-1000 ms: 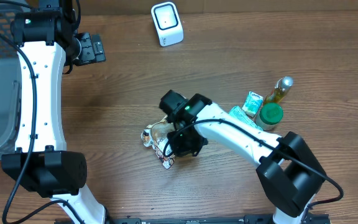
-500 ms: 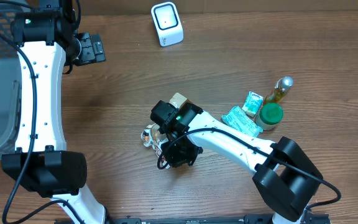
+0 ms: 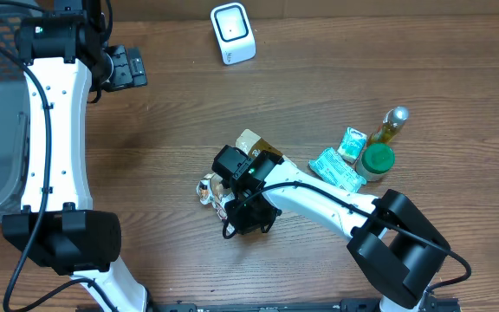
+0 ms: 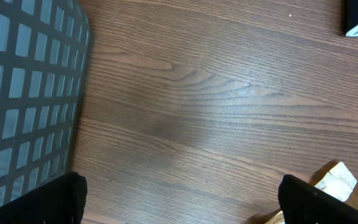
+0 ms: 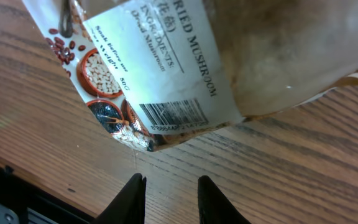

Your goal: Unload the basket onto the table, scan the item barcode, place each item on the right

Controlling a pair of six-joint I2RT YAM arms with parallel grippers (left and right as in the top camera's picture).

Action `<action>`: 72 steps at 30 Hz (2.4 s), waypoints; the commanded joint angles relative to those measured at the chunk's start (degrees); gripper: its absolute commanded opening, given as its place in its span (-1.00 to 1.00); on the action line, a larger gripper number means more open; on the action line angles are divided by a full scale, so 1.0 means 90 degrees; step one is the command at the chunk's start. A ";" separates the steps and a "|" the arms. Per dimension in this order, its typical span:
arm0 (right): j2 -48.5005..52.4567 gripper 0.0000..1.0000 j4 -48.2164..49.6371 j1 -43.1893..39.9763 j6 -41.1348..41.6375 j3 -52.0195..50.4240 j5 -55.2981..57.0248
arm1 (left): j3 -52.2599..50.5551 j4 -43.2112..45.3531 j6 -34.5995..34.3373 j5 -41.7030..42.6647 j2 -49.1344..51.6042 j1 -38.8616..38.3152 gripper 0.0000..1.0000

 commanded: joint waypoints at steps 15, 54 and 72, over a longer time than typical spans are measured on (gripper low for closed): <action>-0.0087 -0.92 -0.0423 0.0005 -0.0019 -0.0041 0.0250 | 0.0078 0.0007 -0.0066 -0.0012 -0.0097 -0.0044 0.99; -0.0087 -0.91 -0.0311 0.0005 0.0034 -0.0044 0.0515 | 0.0078 0.0007 -0.0063 -0.0012 -0.0097 -0.0056 0.99; -0.0070 -0.86 0.0114 0.0002 0.0034 -0.0238 0.0755 | 0.0078 0.0007 -0.0063 -0.0012 -0.0097 -0.0056 0.99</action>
